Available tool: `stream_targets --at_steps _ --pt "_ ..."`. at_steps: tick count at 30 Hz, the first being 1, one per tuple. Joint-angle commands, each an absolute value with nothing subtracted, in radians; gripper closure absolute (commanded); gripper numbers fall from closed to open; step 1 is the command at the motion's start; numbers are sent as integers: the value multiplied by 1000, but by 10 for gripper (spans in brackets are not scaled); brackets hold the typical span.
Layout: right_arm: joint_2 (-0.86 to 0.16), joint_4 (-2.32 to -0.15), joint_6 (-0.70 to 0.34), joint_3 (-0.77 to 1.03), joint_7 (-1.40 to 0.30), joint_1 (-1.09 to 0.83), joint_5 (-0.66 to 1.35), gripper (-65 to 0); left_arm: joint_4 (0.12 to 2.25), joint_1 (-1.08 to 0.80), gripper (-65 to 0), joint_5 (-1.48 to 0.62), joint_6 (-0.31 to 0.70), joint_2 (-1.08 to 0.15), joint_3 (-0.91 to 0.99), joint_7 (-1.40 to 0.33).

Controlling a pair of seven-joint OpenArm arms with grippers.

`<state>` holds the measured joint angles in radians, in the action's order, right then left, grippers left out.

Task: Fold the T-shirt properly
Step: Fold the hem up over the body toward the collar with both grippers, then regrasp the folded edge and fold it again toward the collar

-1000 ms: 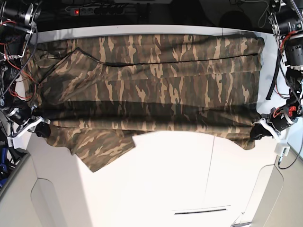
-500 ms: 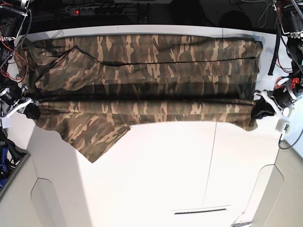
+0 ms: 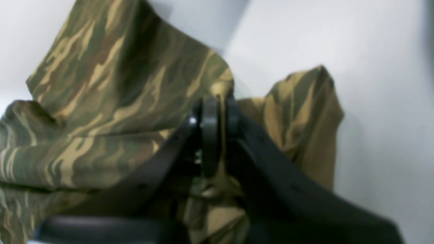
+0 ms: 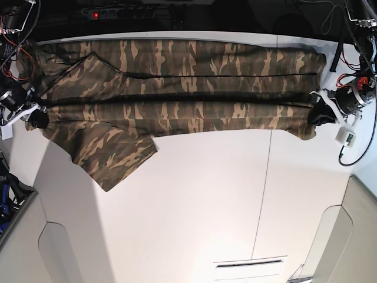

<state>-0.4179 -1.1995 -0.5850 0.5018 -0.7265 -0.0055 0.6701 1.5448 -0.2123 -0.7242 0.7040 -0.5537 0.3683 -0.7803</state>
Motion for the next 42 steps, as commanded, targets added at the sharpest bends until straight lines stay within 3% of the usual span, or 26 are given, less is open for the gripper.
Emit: stream_targets --at_steps 1,9,12,14,19,26,36,39,42 --pt "-445 -1216 -581 523 -700 6 678 0 1561 -203 0 -721 698 -579 381 -769" --pt "-441 -1216 -580 530 -699 -21 678 0 1560 -202 0 -721 698 -548 381 -768" --pt "-440 -1216 -580 530 -692 -23 679 -207 1560 -202 0 -720 698 -532 381 -768" --pt "-440 -1216 -580 532 -660 -23 677 -277 1560 -203 0 -717 698 -522 381 -768" --pt "-434 -1216 -579 545 -522 -4 673 -282 1560 -203 0 -717 698 -513 381 -768" --pt "-357 -1210 -572 545 -504 138 564 -282 1560 -203 0 -716 698 -513 381 -768" --pt "-323 -1001 -562 310 -440 297 434 -286 1560 -202 0 -717 698 -513 381 -767" --pt "-317 -965 -564 236 -441 307 434 -358 1560 -202 0 -717 698 -513 381 -767" --pt "-299 -962 -565 199 -462 307 433 -362 1560 -202 0 -717 698 -513 381 -767"
